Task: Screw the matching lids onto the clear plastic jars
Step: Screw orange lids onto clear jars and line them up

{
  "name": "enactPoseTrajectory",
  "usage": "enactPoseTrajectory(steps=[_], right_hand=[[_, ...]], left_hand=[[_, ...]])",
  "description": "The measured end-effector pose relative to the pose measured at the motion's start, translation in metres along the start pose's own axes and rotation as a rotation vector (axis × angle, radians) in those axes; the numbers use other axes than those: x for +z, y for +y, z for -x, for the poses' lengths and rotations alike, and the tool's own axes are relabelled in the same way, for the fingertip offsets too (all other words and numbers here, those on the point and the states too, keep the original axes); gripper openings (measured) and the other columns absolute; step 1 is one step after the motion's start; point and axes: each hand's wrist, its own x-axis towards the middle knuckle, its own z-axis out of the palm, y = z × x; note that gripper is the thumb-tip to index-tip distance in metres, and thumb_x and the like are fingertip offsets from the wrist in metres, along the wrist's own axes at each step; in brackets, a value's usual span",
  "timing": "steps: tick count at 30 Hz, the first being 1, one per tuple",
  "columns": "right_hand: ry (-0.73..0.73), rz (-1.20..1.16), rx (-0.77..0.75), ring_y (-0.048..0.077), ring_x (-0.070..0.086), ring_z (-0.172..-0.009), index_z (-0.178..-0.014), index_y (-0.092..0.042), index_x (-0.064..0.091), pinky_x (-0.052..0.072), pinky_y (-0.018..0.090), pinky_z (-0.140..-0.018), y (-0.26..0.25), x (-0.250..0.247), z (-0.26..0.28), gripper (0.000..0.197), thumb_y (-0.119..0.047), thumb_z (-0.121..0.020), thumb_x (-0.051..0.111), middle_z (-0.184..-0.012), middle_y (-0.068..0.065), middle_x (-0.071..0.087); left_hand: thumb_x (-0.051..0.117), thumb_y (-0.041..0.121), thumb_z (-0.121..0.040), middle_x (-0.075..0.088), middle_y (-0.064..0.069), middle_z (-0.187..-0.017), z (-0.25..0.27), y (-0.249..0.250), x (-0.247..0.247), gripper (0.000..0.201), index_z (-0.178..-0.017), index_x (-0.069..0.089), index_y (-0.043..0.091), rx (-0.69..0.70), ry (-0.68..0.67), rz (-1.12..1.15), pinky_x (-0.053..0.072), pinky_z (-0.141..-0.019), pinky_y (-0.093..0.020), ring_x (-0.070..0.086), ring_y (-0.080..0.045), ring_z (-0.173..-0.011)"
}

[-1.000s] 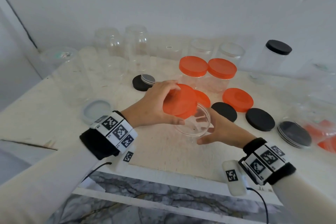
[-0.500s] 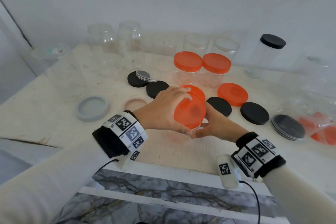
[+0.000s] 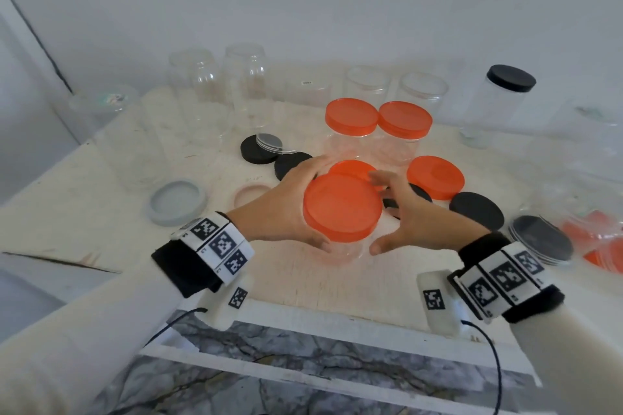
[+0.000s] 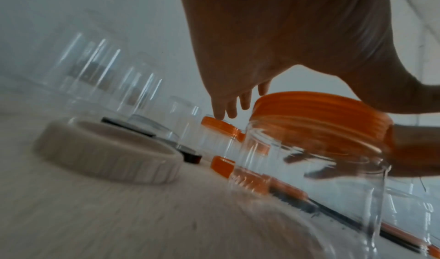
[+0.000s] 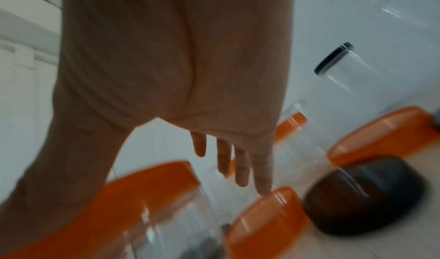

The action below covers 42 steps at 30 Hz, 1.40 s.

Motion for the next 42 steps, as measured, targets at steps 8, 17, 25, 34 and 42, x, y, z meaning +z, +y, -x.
enactPoseTrajectory(steps=[8,17,25,34,42], right_hand=[[-0.125,0.5,-0.087,0.015,0.028,-0.132,-0.145,-0.033,0.01,0.035,0.032,-0.104,-0.07,-0.005,-0.012,0.105,-0.046,-0.067,0.078,-0.149,-0.01,0.016],[-0.304,0.721,-0.098,0.016,0.032,-0.126,-0.143,-0.043,0.013,0.043,0.039,-0.097,-0.089,-0.005,-0.027,0.107,-0.022,-0.064,0.081,-0.14,-0.012,0.02],[-0.321,0.711,-0.091,0.018,0.036,-0.12,-0.135,-0.051,0.024,0.046,0.04,-0.091,-0.09,-0.003,-0.031,0.095,-0.026,-0.062,0.08,-0.133,-0.013,0.025],[-0.09,0.946,0.034,0.028,0.044,-0.119,-0.146,-0.024,0.015,0.038,0.036,-0.083,-0.088,0.008,-0.025,0.099,-0.08,-0.07,0.046,-0.141,0.006,0.033],[-0.279,0.868,-0.071,0.026,0.028,-0.122,-0.135,-0.055,0.019,0.043,0.044,-0.091,-0.093,0.003,-0.027,0.083,-0.047,-0.071,0.071,-0.139,-0.008,0.022]], left_hand=[[0.087,0.034,-0.047,0.021,0.004,-0.147,-0.003,-0.026,0.007,0.131,-0.145,0.0,0.028,-0.15,-0.141,0.221,0.033,-0.109,-0.029,0.029,-0.013,-0.134],[0.087,0.014,-0.061,0.046,0.018,-0.128,-0.014,-0.034,0.004,0.094,-0.135,0.031,0.027,-0.183,-0.214,0.256,0.038,-0.1,-0.014,0.044,0.005,-0.119],[0.084,0.007,-0.063,0.048,0.021,-0.121,-0.014,-0.033,0.003,0.089,-0.128,0.031,0.036,-0.182,-0.224,0.252,0.039,-0.098,-0.015,0.046,0.007,-0.114],[0.084,0.006,-0.061,0.049,0.022,-0.124,-0.013,-0.029,0.004,0.093,-0.132,0.031,0.034,-0.166,-0.198,0.296,0.04,-0.094,-0.012,0.045,0.009,-0.116],[0.084,0.007,-0.061,0.046,0.023,-0.122,-0.011,-0.029,0.003,0.086,-0.121,0.035,0.045,-0.151,-0.216,0.271,0.039,-0.098,-0.014,0.045,0.011,-0.114]])
